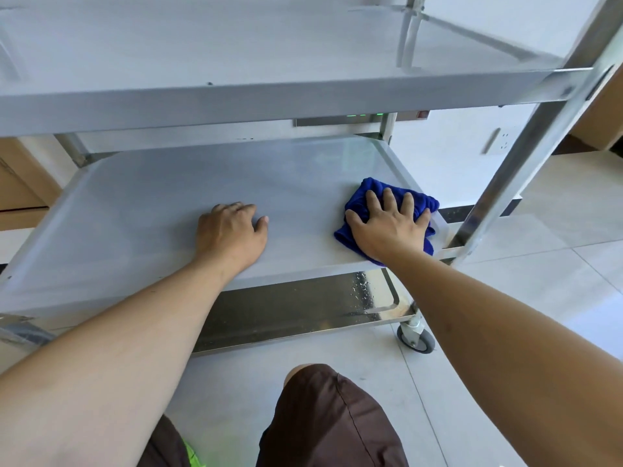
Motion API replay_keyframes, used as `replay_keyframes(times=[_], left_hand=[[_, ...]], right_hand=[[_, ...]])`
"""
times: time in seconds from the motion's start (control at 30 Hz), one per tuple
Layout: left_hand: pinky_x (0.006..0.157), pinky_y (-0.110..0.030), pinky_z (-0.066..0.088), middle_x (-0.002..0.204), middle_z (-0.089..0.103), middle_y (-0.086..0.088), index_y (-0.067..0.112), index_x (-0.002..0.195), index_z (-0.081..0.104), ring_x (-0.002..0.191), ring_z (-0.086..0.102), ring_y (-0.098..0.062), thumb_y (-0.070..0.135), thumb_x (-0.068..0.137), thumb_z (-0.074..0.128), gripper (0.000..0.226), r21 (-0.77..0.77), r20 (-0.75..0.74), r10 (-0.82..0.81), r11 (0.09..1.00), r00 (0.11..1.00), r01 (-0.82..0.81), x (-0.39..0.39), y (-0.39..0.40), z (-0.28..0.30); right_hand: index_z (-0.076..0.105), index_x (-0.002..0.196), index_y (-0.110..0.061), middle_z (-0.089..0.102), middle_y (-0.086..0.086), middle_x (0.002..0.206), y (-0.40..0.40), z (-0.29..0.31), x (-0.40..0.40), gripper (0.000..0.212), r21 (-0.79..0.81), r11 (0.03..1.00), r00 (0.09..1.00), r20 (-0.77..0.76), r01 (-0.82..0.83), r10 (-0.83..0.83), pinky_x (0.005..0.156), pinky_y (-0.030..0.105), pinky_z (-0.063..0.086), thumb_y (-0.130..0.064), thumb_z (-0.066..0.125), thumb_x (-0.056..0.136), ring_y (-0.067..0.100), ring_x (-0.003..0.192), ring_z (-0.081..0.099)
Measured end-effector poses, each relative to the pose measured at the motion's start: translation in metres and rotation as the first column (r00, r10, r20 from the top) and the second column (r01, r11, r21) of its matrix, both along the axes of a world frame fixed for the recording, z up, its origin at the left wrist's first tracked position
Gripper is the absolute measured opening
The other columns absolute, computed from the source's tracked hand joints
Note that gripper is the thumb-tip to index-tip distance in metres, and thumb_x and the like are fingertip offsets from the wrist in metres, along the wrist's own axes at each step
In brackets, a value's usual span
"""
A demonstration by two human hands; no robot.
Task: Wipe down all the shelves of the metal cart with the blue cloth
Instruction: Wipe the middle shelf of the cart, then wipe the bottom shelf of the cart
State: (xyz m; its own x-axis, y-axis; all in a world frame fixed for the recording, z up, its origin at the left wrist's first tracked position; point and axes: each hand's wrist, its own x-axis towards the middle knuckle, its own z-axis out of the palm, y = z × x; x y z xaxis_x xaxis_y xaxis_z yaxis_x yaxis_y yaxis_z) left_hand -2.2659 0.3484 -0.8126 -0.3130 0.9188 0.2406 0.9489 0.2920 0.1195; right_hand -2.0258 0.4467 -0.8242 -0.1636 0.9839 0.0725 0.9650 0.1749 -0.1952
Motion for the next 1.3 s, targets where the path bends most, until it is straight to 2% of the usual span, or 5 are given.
replay_keyframes(times=[0.33,0.7,0.97,1.1,1.3], left_hand=[[0.085,-0.04,0.047,0.108,0.069,-0.005,0.015,0.102,0.066,0.103,0.056,-0.031,0.036,0.092,0.039,0.036,0.08,0.044,0.058,0.995,0.997,-0.061,-0.009,-0.006,0.002],[0.086,-0.042,0.05,0.124,0.066,-0.006,0.015,0.123,0.064,0.113,0.057,-0.033,0.034,0.095,0.048,0.038,0.258,0.068,0.289,0.92,0.955,-0.297,-0.12,-0.107,0.029],[0.079,-0.04,0.053,0.105,0.068,-0.006,0.018,0.112,0.068,0.097,0.061,-0.028,0.026,0.089,0.054,0.028,0.367,0.077,0.35,0.861,0.934,-0.352,-0.17,-0.199,0.032],[0.076,-0.034,0.05,0.101,0.065,-0.002,0.02,0.109,0.066,0.093,0.059,-0.022,0.027,0.09,0.056,0.023,0.374,0.085,0.408,0.832,0.909,-0.409,-0.179,-0.248,0.015],[0.072,-0.032,0.048,0.106,0.063,-0.001,0.022,0.114,0.064,0.093,0.058,-0.02,0.027,0.091,0.057,0.024,0.244,0.036,0.509,0.83,0.86,-0.501,-0.17,-0.302,0.0]], right_hand=[[0.022,0.155,-0.035,0.015,0.002,0.166,-0.055,-0.002,-0.078,0.073,0.027,0.977,0.977,-0.001,-0.212,0.212,0.114,0.064,-0.006,-0.069,0.017,0.09,0.035,0.151,0.0],[0.024,0.154,-0.032,0.019,0.005,0.164,-0.126,-0.004,-0.201,0.071,0.077,0.853,0.855,-0.006,-0.517,0.519,0.112,0.068,-0.005,-0.067,0.015,0.092,0.041,0.148,0.004],[0.024,0.154,-0.03,0.023,0.009,0.163,-0.191,-0.003,-0.296,0.078,0.109,0.689,0.696,0.03,-0.716,0.718,0.109,0.071,-0.004,-0.074,0.011,0.091,0.045,0.147,0.009],[0.022,0.154,-0.028,0.025,0.01,0.161,-0.21,-0.004,-0.321,0.079,0.136,0.619,0.632,0.095,-0.774,0.769,0.11,0.073,0.003,-0.074,0.027,0.09,0.047,0.145,0.013],[0.022,0.153,-0.029,0.03,0.008,0.159,-0.226,-0.005,-0.328,0.067,0.189,0.535,0.56,0.12,-0.824,0.82,0.113,0.07,0.01,-0.04,0.053,0.095,0.044,0.141,0.021]])
